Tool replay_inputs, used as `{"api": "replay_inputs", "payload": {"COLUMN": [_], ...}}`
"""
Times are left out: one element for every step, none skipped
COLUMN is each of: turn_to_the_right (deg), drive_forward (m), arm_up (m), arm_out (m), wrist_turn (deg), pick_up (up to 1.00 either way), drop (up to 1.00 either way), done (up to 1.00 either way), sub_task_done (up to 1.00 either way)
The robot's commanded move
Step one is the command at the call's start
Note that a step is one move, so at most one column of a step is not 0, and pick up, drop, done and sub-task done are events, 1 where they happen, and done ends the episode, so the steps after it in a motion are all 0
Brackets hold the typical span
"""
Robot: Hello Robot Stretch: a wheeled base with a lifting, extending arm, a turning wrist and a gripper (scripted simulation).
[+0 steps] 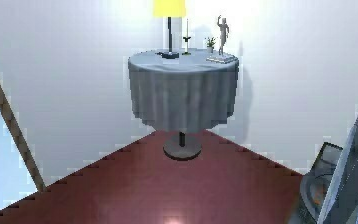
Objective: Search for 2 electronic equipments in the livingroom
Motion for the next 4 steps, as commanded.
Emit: {"api": "replay_inputs", "payload": {"turn_to_the_right": [-18.0, 0.0, -3.0, 0.0], "drive_forward": [0.00, 1.00, 0.00, 0.30], "arm_up": [0.00, 0.00, 0.00, 0.00], "arm_out": [0.00, 0.00, 0.00, 0.00], "wrist_turn": [0.0, 0.0, 0.0, 0.0], "pick_up": [0.00, 0.00, 0.00, 0.00], "drop": [0.00, 0.00, 0.00, 0.00], "done": [0.00, 0.00, 0.00, 0.00], "sub_task_done": [0.00, 0.00, 0.00, 0.00]}}
